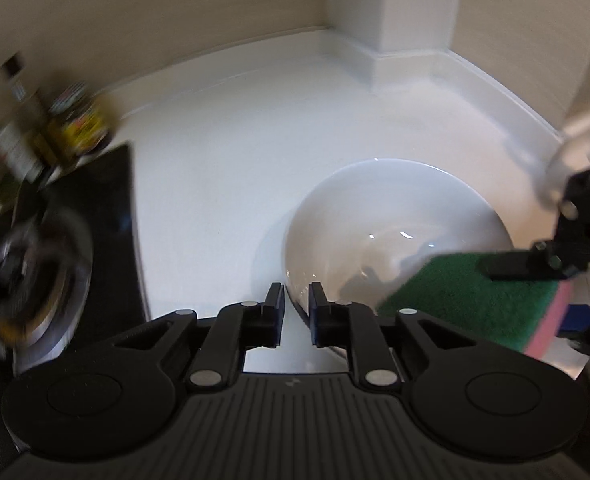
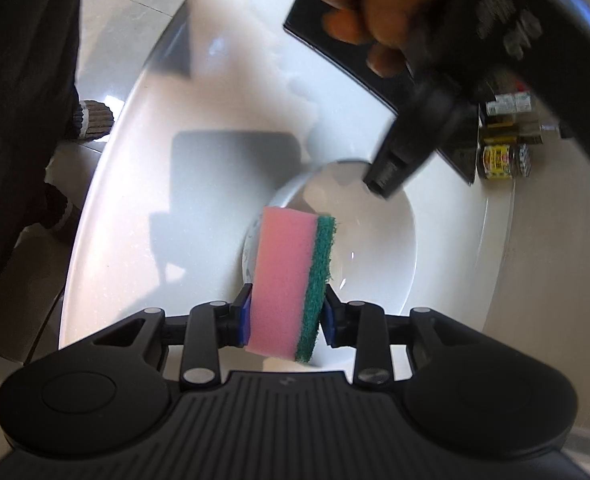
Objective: Clean bowl
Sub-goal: 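Hold the bowl rim with the left gripper while the right tool rubs the inner wall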
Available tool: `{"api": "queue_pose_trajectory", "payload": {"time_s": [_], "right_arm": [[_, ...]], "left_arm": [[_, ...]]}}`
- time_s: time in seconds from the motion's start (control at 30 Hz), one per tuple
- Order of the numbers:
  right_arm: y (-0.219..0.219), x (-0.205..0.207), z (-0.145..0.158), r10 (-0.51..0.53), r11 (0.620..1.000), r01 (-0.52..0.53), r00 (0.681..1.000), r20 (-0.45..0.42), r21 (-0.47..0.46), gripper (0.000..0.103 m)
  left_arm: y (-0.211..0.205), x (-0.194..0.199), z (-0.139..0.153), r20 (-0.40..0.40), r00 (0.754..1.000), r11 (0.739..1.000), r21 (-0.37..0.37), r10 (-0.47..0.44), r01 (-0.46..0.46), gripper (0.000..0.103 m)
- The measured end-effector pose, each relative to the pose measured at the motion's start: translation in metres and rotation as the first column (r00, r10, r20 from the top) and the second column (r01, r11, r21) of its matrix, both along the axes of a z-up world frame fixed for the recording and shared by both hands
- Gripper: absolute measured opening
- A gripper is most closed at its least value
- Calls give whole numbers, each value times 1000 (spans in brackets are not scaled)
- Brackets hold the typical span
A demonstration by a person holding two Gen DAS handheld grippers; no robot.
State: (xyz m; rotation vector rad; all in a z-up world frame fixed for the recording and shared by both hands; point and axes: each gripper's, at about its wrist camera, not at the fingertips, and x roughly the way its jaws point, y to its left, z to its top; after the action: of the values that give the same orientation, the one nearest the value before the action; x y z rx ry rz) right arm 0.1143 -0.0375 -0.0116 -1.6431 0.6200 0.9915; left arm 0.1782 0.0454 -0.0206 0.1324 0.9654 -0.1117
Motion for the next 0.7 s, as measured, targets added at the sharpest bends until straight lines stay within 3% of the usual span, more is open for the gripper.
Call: {"api": "queue_pose_trajectory", "payload": {"time_s": [0.2, 0.3, 0.47, 0.53, 0.6, 0.7], "right_arm": [[13, -4, 6, 5, 1000, -4, 1000, -30, 26, 29], [13, -8, 10, 29, 999, -27, 999, -45, 47, 29], [3, -9, 7, 78, 996, -78, 997, -10, -42, 28], [1, -9, 6, 79, 995, -79, 997, 4, -60, 28], [3, -10, 6, 60, 997, -60, 998, 3, -52, 28], [3, -8, 7, 42, 998, -42, 999, 3, -46, 28]], "left_arm": [[5, 5, -1, 8, 1000, 1000, 27, 3, -4, 8], [9, 14, 1, -14, 996, 995, 44, -84, 84, 9], [10, 29, 2, -57, 977, 976, 54, -206, 209, 11], [11, 31, 2, -54, 983, 983, 37, -177, 179, 12], [14, 25, 2, -37, 993, 993, 22, -111, 112, 20], [16, 9, 4, -6, 999, 999, -11, -42, 42, 19]]}}
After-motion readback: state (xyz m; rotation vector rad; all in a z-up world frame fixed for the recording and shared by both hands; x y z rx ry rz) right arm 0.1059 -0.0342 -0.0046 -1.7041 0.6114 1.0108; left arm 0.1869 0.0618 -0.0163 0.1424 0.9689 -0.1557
